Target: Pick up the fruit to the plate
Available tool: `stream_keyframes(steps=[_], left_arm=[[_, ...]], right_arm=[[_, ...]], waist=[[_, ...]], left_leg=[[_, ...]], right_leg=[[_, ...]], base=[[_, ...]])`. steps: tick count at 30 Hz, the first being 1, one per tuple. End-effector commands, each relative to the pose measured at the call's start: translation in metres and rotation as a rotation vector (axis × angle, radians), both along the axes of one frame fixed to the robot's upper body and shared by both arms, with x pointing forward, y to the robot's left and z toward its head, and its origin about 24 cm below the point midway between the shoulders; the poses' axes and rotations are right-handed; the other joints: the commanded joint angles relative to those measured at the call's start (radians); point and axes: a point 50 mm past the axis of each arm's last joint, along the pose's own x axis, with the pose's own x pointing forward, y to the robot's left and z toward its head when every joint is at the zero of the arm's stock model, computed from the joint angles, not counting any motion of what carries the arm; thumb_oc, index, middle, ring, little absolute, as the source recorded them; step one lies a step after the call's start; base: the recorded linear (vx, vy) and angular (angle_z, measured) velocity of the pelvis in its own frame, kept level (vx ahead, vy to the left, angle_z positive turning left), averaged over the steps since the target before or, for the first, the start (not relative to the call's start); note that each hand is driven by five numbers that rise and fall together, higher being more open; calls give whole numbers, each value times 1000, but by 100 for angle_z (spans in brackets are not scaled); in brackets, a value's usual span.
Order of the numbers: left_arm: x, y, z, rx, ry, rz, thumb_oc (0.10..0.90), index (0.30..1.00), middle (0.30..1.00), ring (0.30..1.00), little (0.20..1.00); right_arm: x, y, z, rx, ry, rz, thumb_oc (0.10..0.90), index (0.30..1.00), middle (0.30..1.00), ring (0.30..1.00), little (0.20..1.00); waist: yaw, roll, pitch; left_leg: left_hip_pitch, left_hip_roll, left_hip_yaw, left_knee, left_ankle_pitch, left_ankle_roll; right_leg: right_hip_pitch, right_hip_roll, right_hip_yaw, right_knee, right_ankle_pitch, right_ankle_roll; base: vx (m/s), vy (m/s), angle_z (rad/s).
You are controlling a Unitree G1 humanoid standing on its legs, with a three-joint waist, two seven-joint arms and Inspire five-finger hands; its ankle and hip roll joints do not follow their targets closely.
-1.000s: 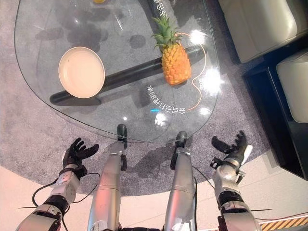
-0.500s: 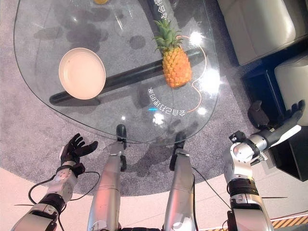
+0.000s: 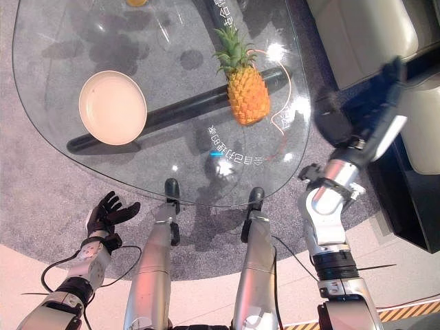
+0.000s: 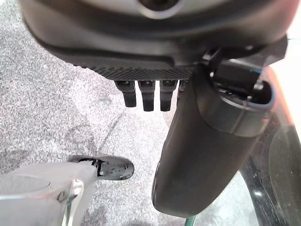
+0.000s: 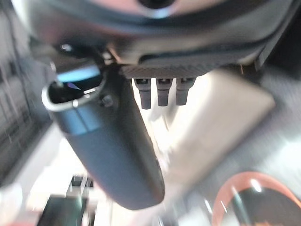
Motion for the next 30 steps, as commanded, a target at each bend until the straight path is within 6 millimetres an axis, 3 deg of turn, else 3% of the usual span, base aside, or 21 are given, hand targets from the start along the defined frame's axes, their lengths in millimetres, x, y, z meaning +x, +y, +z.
stream_keyframes(steps=[1,15,24,30], left_arm=[[-29,23,-16,52,57,76,800,900,900,900,900],[-34,2,-27,29,83,18,800,900,900,900,900],[-34,-6,-30,20,91,-8,800,900,900,900,900],[-35,-10,-32,16,100,-9,800,900,900,900,900]], right_arm=[[-20,6,36,-102,-207,54,800,900,900,900,900],[-15,52,34,-221,-96,277,800,900,900,900,900],[-15,58,39,-224,-95,286,800,900,900,900,900],[-14,57,44,-240,-120,174,800,900,900,900,900]], waist=[[5,-6,-23],[11,21,-23],[16,31,-23],[21,38,-23]], left_leg=[[29,-6,18,83,-85,51],[40,-14,35,77,-75,53],[31,-17,37,87,-73,53],[30,-15,38,88,-70,52]], right_leg=[[8,-29,14,-77,130,10],[6,-39,17,-68,125,-2],[-8,-46,17,-56,125,-3],[-12,-44,21,-49,124,-4]], base=[[0,0,0],[13,15,0],[3,2,0],[0,0,0]])
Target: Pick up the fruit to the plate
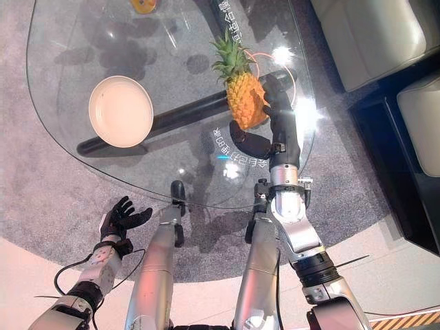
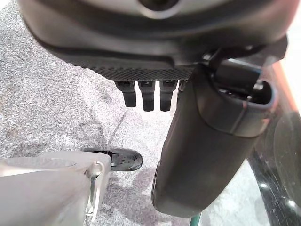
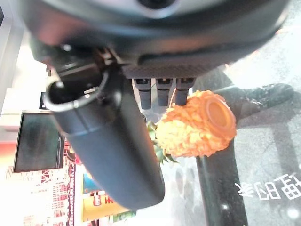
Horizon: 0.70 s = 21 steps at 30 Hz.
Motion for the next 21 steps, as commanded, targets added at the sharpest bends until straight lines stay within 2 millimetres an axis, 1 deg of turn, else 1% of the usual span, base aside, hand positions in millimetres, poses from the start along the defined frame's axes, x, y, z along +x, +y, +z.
stream_keyframes(steps=[1,4,9,15,21], left_arm=[[-30,14,-19,37,67,54,800,900,900,900,900],[-31,14,-21,38,72,50,800,900,900,900,900],[-30,10,-21,34,78,37,800,900,900,900,900],[-29,7,-22,32,83,28,800,900,900,900,900],[-29,5,-22,29,88,23,800,900,900,900,900]], right_arm=[[-18,10,50,-35,-268,-14,800,900,900,900,900],[-17,6,53,-52,-293,-84,800,900,900,900,900],[-19,2,65,-117,-372,-220,800,900,900,900,900],[-19,2,76,-107,-421,-268,800,900,900,900,900],[-20,5,80,-101,-444,-277,800,900,900,900,900]], waist=[[-1,17,-22],[2,18,-22],[7,25,-22],[12,33,-22],[14,37,-22]], left_leg=[[-2,2,5,107,-71,48],[1,3,5,104,-70,49],[3,1,4,104,-71,50],[5,1,4,100,-68,52],[10,0,5,98,-67,52]], right_leg=[[-12,-21,-6,-70,136,-12],[-8,-23,-8,-71,136,-12],[-9,-25,-8,-69,137,-9],[-12,-27,-6,-65,136,-9],[-10,-29,-5,-64,136,-10]], base=[[0,0,0],[7,0,2],[5,1,1],[0,0,0],[0,0,0]])
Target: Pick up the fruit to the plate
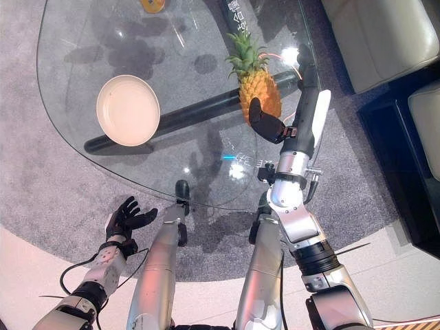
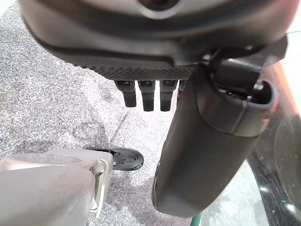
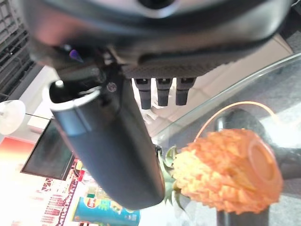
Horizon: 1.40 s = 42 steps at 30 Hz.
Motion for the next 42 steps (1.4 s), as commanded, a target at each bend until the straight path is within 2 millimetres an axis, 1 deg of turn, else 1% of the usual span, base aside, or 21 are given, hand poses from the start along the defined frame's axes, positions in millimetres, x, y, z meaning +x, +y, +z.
stream_keyframes(steps=[1,7,15,20,26,32,41,42], left_arm=[[-29,11,-21,41,86,35,800,900,900,900,900],[-29,9,-22,35,91,28,800,900,900,900,900],[-28,7,-23,30,93,22,800,900,900,900,900],[-27,4,-22,26,95,18,800,900,900,900,900],[-27,3,-23,32,96,10,800,900,900,900,900],[-26,2,-23,35,95,0,800,900,900,900,900],[-22,0,-21,43,89,-17,800,900,900,900,900],[-21,0,-20,42,89,-19,800,900,900,900,900]], right_arm=[[-24,9,52,-36,-293,23,800,900,900,900,900],[-22,14,51,-24,-260,59,800,900,900,900,900],[-18,23,44,-23,-206,119,800,900,900,900,900],[-15,28,37,-46,-166,113,800,900,900,900,900],[-8,28,34,-73,-149,64,800,900,900,900,900],[-1,24,38,-177,-161,-60,800,900,900,900,900],[7,16,42,-246,-187,-198,800,900,900,900,900],[9,13,44,-257,-199,-238,800,900,900,900,900]], waist=[[-1,33,-23],[1,37,-23],[2,38,-23],[5,43,-23],[13,44,-23],[21,49,-23],[33,54,-23],[34,56,-23]], left_leg=[[10,10,5,93,-67,52],[16,8,8,88,-65,51],[23,9,14,76,-59,50],[26,6,14,69,-55,50],[28,5,14,62,-52,51],[27,2,9,65,-54,52],[22,-2,4,67,-55,54],[23,-1,3,66,-55,54]], right_leg=[[-2,-17,-7,-91,148,-11],[2,-19,-6,-95,149,-12],[8,-23,-10,-107,153,-12],[10,-24,-11,-108,153,-13],[13,-30,-20,-116,158,-9],[13,-33,-21,-114,158,-7],[11,-40,-30,-115,161,-2],[11,-40,-30,-114,161,-1]], base=[[0,0,0],[0,0,0],[0,0,0],[0,0,0],[0,0,0],[0,0,0],[-1,-1,0],[0,0,0]])
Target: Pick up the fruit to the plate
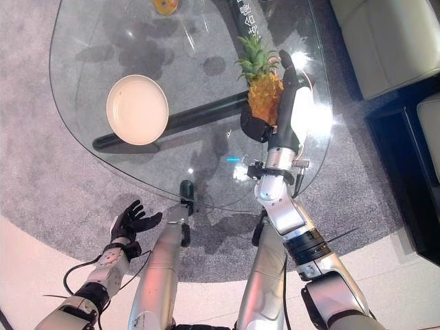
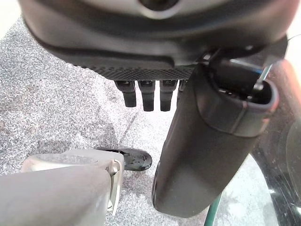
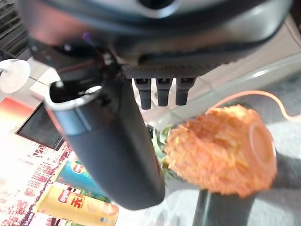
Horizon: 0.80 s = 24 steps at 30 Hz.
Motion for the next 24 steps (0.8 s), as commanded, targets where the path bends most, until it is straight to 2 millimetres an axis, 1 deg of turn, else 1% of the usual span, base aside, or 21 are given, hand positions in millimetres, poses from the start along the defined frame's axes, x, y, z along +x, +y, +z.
stream_keyframes(steps=[1,4,9,24], left_arm=[[-18,8,-14,41,46,18,800,900,900,900,900],[-17,7,-13,43,43,9,800,900,900,900,900],[-15,6,-12,42,40,5,800,900,900,900,900],[-12,6,-10,43,35,-4,800,900,900,900,900]], right_arm=[[-7,-1,47,-87,-267,-70,800,900,900,900,900],[-3,-4,50,-89,-267,-98,800,900,900,900,900],[1,-4,50,-86,-237,-101,800,900,900,900,900],[18,-10,25,-1,-60,-122,800,900,900,900,900]], waist=[[4,50,-23],[10,54,-23],[13,57,-23],[20,59,-23]], left_leg=[[7,7,4,83,-63,50],[7,4,2,79,-62,50],[2,1,0,82,-62,51],[3,1,2,79,-63,50]], right_leg=[[0,-28,-26,-117,162,-4],[0,-30,-29,-119,162,-3],[-6,-29,-29,-116,162,-4],[-4,-31,-34,-120,163,-7]], base=[[0,0,0],[0,0,0],[0,0,0],[0,0,0]])
